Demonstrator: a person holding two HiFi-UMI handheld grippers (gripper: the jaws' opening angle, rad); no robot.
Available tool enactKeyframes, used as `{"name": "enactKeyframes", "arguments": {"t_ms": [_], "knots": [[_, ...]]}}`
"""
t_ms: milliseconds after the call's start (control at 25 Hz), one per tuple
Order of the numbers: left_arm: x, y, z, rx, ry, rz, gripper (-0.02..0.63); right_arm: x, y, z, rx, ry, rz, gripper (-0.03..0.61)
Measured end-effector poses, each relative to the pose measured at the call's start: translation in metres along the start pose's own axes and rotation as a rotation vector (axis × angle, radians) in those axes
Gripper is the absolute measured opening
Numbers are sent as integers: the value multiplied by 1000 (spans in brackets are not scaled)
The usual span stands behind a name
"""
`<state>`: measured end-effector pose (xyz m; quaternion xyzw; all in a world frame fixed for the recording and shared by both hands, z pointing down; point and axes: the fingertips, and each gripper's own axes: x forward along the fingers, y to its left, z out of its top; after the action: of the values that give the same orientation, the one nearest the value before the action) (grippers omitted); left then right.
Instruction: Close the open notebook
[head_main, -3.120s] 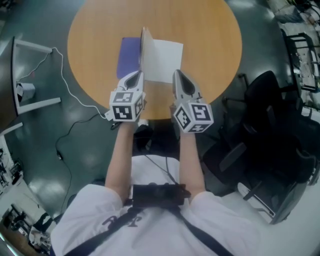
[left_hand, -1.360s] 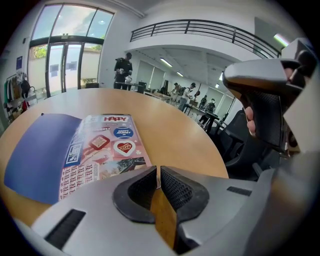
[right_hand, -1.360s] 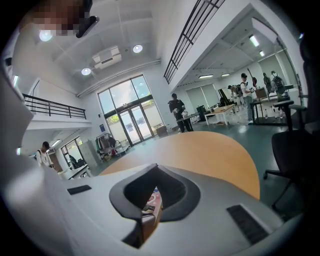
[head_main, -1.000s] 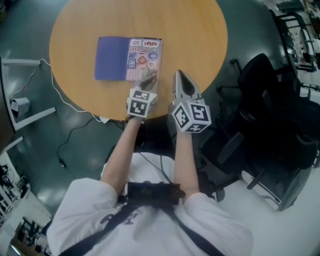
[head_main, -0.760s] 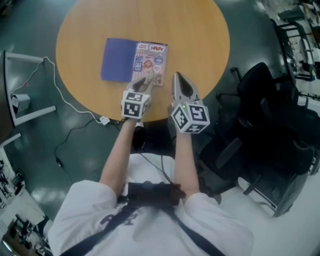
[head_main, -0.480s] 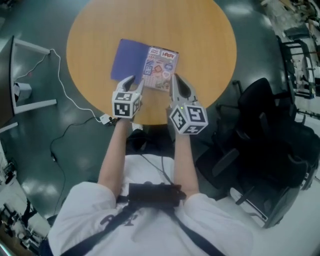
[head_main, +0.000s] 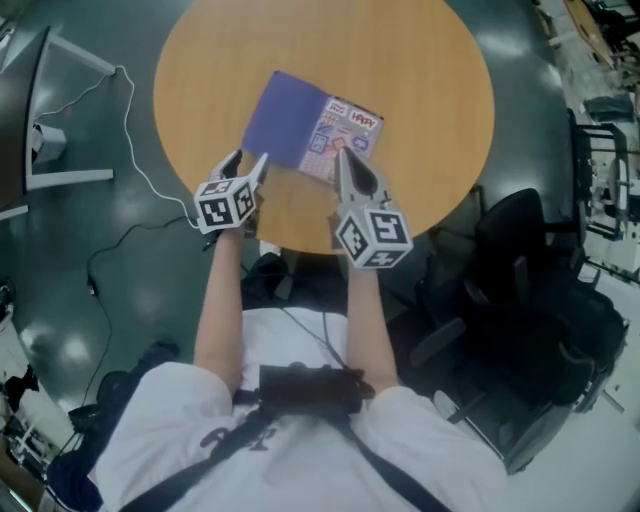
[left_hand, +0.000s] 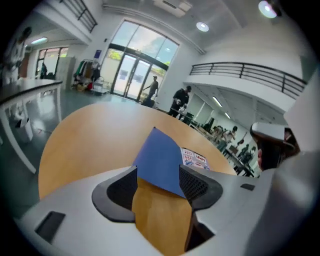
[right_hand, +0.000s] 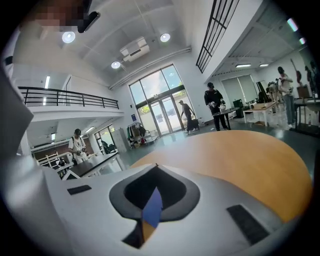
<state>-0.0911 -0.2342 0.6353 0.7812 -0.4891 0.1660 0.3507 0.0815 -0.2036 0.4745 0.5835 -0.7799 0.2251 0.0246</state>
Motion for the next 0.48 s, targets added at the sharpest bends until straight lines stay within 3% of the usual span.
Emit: {"name": "enactKeyframes", "arguments": {"t_ms": [360,480], "knots": [[2,23,-5,-480,-90,-46,258,16,-1,-2,-23,50,27,17],[7,25,0,-644,-129,-95,258,21,-1,-3,-27,60,37,17]]}}
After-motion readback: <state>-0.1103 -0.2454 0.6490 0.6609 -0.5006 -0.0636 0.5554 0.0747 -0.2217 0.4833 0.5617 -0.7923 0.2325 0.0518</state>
